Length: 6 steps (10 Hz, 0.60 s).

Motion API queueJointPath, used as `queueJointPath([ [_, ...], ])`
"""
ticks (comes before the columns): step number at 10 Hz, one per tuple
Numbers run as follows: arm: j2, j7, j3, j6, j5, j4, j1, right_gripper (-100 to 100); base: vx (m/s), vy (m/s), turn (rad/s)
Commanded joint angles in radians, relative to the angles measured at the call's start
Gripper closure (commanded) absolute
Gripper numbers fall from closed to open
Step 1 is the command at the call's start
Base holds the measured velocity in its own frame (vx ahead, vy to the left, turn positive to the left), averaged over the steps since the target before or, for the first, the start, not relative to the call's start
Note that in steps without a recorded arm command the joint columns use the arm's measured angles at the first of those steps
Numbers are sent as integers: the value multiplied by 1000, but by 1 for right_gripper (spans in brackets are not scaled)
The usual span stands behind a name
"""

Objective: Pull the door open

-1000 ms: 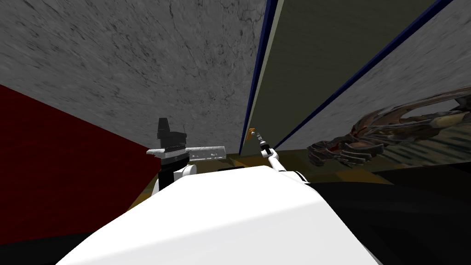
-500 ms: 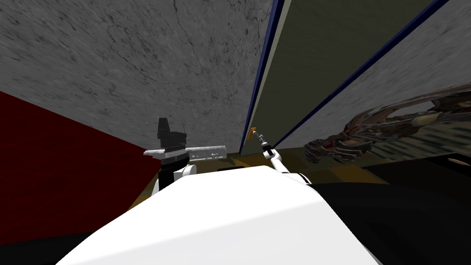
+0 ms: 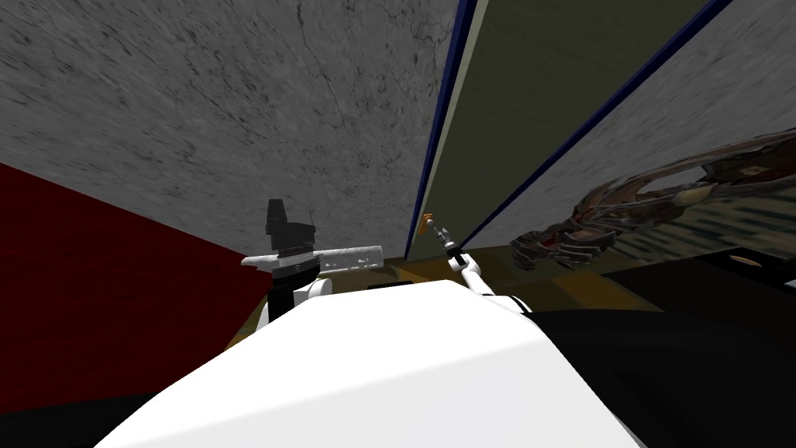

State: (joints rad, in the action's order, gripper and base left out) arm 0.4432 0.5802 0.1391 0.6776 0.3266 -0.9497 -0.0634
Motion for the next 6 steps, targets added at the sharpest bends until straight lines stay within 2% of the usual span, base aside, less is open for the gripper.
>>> queueJointPath([
  [1,10,47,2,4,22,-6,11,-100,-28,50,-41],
  [6,44,158,8,20,92,-19,50,-100,-31,68,-62],
])
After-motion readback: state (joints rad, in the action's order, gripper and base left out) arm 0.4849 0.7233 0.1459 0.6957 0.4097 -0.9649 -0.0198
